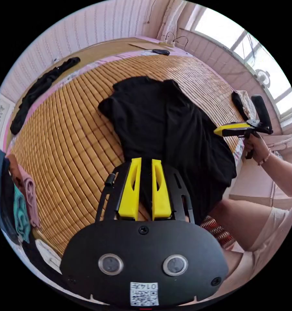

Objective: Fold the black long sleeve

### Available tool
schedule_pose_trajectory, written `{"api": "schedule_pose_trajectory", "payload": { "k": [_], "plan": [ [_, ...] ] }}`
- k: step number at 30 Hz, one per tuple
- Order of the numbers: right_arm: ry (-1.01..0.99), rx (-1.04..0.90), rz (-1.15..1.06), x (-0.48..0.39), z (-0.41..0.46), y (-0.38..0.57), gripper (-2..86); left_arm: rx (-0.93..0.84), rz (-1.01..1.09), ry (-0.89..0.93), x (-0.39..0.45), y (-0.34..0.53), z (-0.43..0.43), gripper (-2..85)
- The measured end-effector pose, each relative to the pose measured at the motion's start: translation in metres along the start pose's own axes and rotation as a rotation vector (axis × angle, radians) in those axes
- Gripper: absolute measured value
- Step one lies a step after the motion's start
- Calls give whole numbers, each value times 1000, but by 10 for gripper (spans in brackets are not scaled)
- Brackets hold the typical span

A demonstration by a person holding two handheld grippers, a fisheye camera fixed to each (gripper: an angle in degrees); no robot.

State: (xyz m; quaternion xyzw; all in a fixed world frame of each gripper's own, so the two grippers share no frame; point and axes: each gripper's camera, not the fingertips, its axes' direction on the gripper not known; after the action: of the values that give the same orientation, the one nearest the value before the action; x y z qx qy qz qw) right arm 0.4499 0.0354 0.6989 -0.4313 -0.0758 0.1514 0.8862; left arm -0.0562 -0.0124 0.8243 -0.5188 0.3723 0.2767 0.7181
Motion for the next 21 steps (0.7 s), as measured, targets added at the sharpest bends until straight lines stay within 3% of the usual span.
{"api": "schedule_pose_trajectory", "payload": {
  "k": [5,10,15,21],
  "plan": [
    [-191,-185,0,-52,55,27,44,-173,-116,99,22,84,19,85],
    [-153,-365,-2,-76,97,31,58,-224,-103,99,32,96,37,82],
    [-289,-366,150,-62,113,30,28,-205,-91,109,27,97,33,19],
    [-346,-325,123,-71,90,28,6,-172,-42,127,18,95,0,-8]
  ]
}}
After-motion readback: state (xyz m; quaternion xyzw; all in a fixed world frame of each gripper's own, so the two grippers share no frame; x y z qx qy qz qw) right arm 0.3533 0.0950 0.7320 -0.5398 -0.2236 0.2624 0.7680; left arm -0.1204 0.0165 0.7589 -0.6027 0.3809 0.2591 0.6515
